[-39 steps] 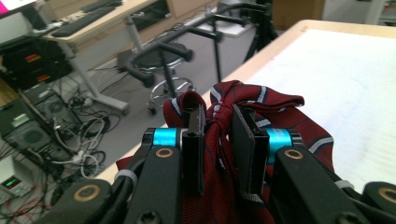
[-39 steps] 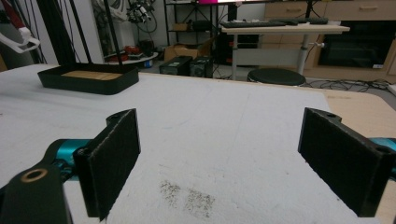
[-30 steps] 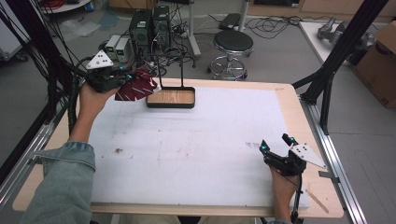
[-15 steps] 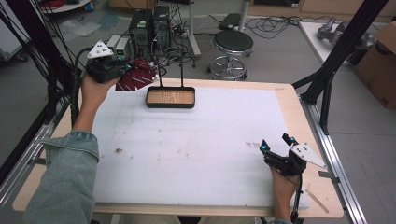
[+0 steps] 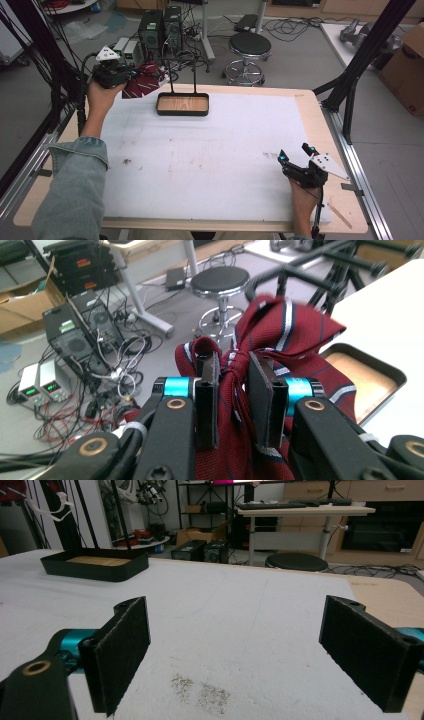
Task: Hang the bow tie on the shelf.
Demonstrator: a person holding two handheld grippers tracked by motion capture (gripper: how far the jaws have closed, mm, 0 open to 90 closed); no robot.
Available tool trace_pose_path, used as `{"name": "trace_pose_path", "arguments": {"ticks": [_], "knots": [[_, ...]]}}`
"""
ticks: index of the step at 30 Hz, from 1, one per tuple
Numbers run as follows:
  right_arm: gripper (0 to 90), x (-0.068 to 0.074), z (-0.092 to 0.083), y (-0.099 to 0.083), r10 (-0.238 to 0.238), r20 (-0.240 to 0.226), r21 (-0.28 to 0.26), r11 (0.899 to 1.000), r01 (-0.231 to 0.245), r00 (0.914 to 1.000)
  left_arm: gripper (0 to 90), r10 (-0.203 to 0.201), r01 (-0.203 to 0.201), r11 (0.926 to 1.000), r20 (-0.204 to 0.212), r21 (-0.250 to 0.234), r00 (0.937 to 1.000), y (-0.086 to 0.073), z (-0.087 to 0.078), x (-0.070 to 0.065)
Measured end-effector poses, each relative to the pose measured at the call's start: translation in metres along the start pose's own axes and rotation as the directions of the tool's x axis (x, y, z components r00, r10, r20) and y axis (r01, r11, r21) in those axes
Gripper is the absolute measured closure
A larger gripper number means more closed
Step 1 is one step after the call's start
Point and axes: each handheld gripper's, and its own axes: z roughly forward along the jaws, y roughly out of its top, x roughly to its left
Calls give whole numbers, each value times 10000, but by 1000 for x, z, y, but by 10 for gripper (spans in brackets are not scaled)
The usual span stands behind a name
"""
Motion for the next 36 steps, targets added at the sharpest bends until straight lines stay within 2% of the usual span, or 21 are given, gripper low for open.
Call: {"name": "trace_pose_path", "arguments": {"ticks": [6, 9, 15, 17, 19, 21, 23, 27, 36], "knots": [[119, 0, 0, 0, -14, 13, 1, 10000, 14, 10000, 748, -98, 94, 9989, 83, 467, 9999, -10, 10, -2], [120, 0, 0, 0, -35, 12, 1, 10000, 35, 10000, 748, -26, 23, 9991, 89, 430, 10000, -12, 13, -5], [120, 0, 0, 0, -25, 11, 6, 10000, 25, 10000, 770, 199, -199, 9968, 6, 778, 9998, -16, 25, -12], [120, 0, 0, 0, -20, 7, -5, 10000, 20, 10000, 774, 190, -197, 9964, 102, 826, 9998, -17, 28, -14], [120, 0, 0, 0, -5, -3, -3, 10000, 5, 10000, 846, 239, -246, 9956, 93, 905, 9997, -19, 32, -16], [120, 0, 0, 0, -17, -9, -11, 10000, 17, 10000, 865, 276, -281, 9960, 77, 851, 9996, -20, 35, -18], [120, 0, 0, 0, -14, 1, -8, 10000, 14, 10000, 851, 102, -109, 9968, 92, 787, 9999, -22, 38, -20], [120, 0, 0, 0, -5, -16, -11, 10000, 5, 10000, 825, 197, -208, 9960, 128, 867, 9997, -22, 40, -22], [120, 0, 0, 0, -16, 2, -14, 10000, 16, 10000, 802, -29, 24, 9992, 112, 400, 9999, -22, 25, -15]]}}
